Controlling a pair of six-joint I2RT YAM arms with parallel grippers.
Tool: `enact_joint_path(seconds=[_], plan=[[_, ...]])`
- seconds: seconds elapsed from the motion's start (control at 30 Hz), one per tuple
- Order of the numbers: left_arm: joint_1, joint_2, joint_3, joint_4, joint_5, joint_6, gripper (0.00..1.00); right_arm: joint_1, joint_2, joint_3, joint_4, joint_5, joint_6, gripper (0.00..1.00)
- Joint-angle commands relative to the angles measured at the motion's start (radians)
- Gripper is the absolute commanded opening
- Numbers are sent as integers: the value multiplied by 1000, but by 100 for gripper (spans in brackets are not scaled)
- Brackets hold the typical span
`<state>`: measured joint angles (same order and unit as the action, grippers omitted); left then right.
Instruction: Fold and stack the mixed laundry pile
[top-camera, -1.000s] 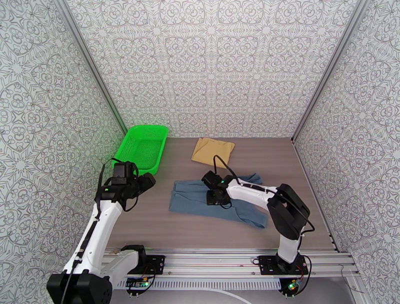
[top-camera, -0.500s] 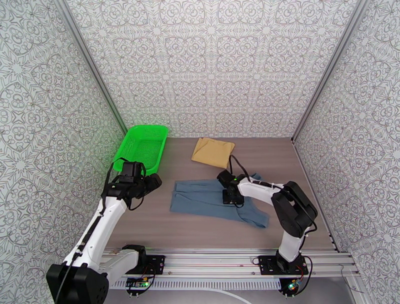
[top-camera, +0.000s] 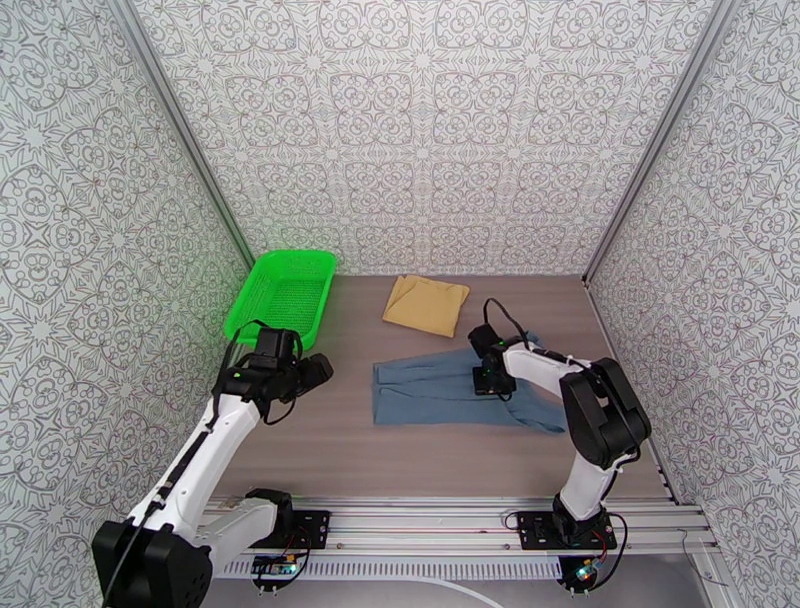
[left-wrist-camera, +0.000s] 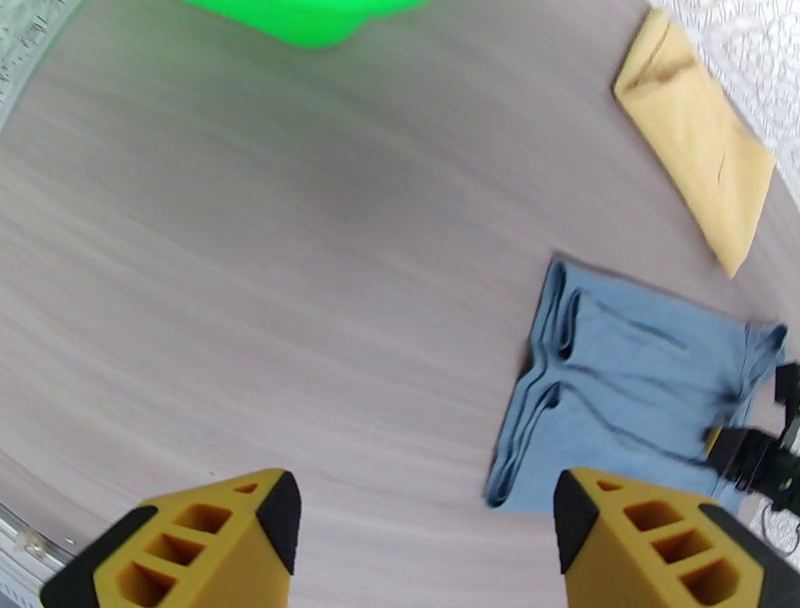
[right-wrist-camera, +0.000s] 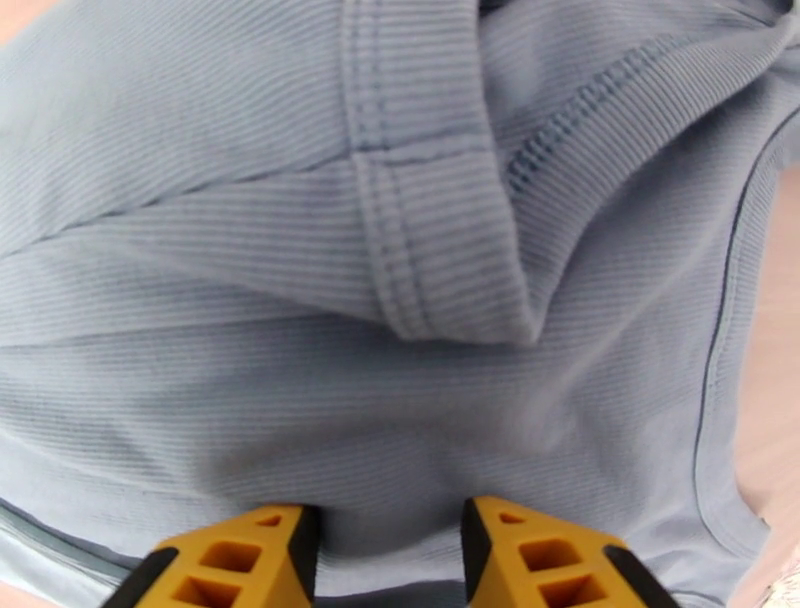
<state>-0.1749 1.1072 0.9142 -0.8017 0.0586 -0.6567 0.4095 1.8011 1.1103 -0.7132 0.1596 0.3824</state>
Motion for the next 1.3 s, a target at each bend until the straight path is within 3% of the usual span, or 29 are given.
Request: enact_joint_path(seconds=[0.0,0.23,0.4,0.7,0.97,1.13,1.27], plan=[[-59,79,17,59,37,-20,72,-8,-34,41,-60,-6,-54,43],[-188,460,245,145,132,27,70,15,-206,84,-121,-112,-20,47],[-214,735,417,124,160,55,65,25,-318,90,-171,-144,-1,48],[-219,882,493,108,156,67,64,57,-444,54,-174,-212,65,50],[-235,989,532,106,152,80,61,276,-326,98,-100,-209,185,52],[-250,992,499,144,168,68,33,466,-121,226,-69,-181,259,55],[-260,966,460,171,172,59,21,560,37,345,-69,-160,311,59]])
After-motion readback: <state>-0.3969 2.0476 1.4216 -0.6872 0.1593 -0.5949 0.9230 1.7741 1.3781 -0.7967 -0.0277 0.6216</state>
